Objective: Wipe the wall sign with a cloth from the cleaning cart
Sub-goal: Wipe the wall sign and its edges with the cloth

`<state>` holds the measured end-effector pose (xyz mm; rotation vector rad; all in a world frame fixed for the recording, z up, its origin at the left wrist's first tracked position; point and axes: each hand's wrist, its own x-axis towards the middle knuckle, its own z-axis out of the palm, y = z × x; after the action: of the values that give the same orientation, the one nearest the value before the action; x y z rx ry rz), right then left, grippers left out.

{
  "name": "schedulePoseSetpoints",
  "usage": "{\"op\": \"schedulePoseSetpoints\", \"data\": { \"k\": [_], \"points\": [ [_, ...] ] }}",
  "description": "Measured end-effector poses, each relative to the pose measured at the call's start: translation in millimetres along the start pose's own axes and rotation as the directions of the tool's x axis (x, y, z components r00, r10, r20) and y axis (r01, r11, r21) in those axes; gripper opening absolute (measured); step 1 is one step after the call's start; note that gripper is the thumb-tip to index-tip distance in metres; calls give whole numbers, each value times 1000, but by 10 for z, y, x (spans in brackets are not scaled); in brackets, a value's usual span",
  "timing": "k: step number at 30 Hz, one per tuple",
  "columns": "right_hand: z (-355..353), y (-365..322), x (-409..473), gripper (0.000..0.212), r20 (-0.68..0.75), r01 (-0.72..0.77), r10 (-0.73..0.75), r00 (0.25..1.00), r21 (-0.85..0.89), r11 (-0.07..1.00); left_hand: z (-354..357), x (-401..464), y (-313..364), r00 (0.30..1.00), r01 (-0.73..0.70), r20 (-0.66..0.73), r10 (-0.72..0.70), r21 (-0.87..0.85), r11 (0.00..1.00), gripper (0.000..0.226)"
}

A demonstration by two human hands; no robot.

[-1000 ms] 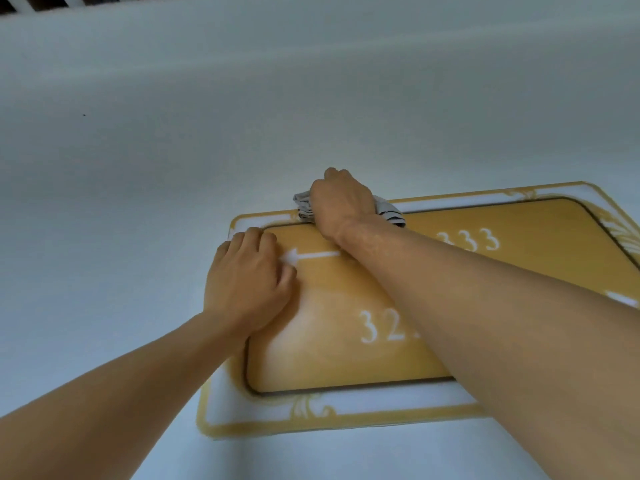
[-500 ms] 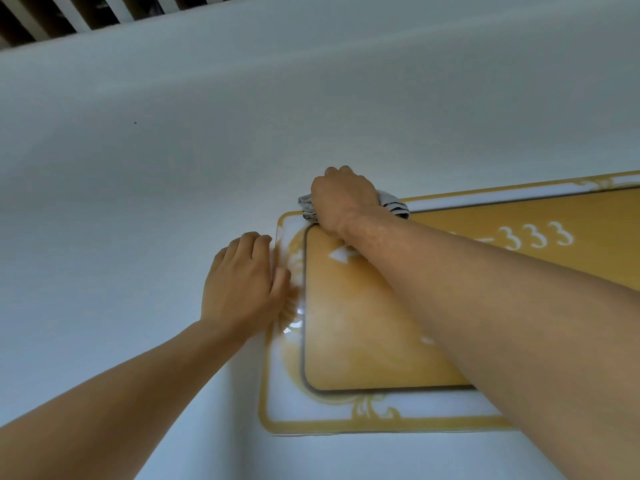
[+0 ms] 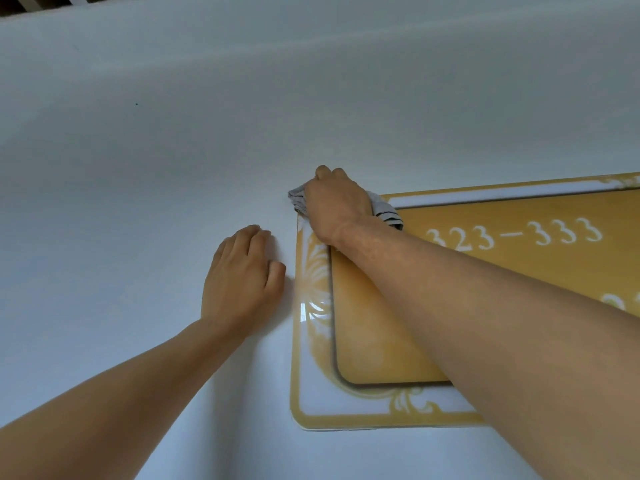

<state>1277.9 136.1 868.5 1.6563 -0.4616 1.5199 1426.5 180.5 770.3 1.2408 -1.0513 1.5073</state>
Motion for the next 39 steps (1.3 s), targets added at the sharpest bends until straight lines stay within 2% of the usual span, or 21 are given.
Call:
{"op": "schedulePoseSetpoints", "data": {
  "k": [4,10,13,21,26,29,34,39],
  "points": [
    [16,-9,8,28,-15,-27,27,1000,-10,1000,4,-9,-33,999,-31,-8,31,-11,999,55],
    [59,-88,-25,35,0,0,0,1000,-60,998,30,-8,-75,1000,6,16,-5,-24,1000,57],
    [64,-195,-60,30,-16,-32,32,999,-36,999,43,-30,-81,999,17,52,-16,-14,1000,62],
    [-33,-358,-103,32,52,56,-49,997,-149,987,30,-266,-181,993,-11,118,13,-15,1000,74],
    [4,-606,-227,28,47,-46,58,997,-228,973,21,-378,-218,990,-17,139,19,-13,1000,71],
    [-5,-667,-340,34,53,-52,67,996,-249,967,0,-468,-245,988,-22,155,22,-6,1000,69],
    [-28,-696,-529,52,171,1,45,984,-256,967,-34,-704,-253,985,-10,172,7,17,1000,67],
    [-33,-740,-802,58,238,-2,55,970,-219,976,-76,-868,-181,978,8,209,-12,16,1000,67]
  ]
}}
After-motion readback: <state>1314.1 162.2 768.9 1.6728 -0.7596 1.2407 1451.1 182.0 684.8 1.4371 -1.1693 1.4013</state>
